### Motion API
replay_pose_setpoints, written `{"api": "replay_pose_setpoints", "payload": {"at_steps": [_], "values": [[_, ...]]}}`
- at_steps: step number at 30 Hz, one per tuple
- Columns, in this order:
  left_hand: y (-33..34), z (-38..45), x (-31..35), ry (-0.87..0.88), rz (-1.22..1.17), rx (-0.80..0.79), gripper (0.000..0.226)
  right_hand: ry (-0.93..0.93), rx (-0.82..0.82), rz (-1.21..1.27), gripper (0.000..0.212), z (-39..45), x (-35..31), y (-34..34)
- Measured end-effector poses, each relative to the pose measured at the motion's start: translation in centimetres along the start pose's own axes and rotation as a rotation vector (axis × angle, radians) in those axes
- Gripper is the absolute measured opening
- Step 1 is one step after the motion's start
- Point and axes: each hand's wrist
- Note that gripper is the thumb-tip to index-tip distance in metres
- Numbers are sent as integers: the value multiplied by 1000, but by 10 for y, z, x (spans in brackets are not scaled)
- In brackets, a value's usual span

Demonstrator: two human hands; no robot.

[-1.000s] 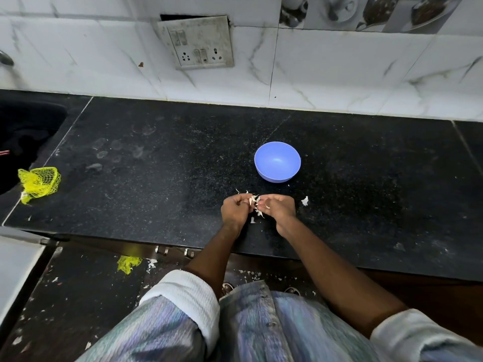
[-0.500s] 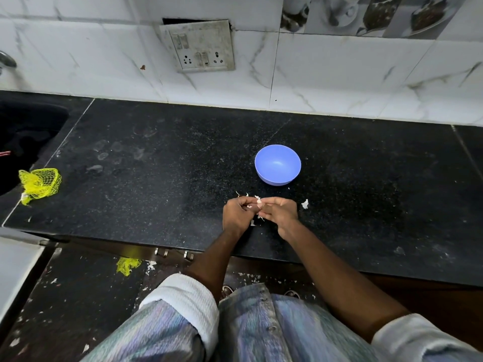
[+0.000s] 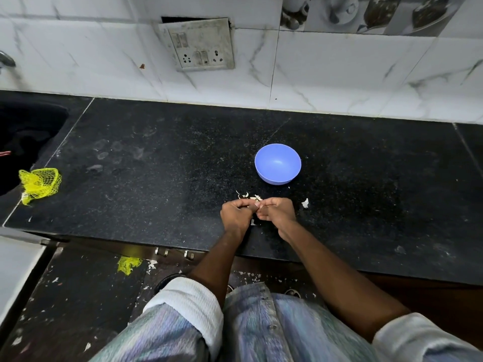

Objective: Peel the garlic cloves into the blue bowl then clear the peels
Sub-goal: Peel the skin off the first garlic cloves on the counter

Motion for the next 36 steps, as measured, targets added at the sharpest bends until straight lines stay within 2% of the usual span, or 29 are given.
{"api": "replay_pose_setpoints", "payload": {"at_steps": [5,11,17,21,26,32,36], "values": [[-5,4,-3,27,26,-11,5,34,-42,21,3,-1,-4,1],[-6,7,0,22,26,54,10,45,23,-114,17,-1,-7,3],[-11,16,-3,97,101,-8,12,-26,109,-216,17,-2,-6,2],[-12,17,-1,179,223,-39,21,-98,150,-244,17,-1,-6,4],[-15,20,-6,229,339,-106,27,-98,175,-274,25,2,1,1],[-33,16,-11,219,439,84,17,-96,291,-312,19,5,7,-6],[-41,15,-14,224,510,125,27,-167,254,-488,16,6,9,-3]]}}
Point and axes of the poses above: each hand's wrist, its own z-axis towards the middle knuckle, its own y-axis out of the palm, x = y × z, and after that the axes turned 4 degrees about z, right-handed
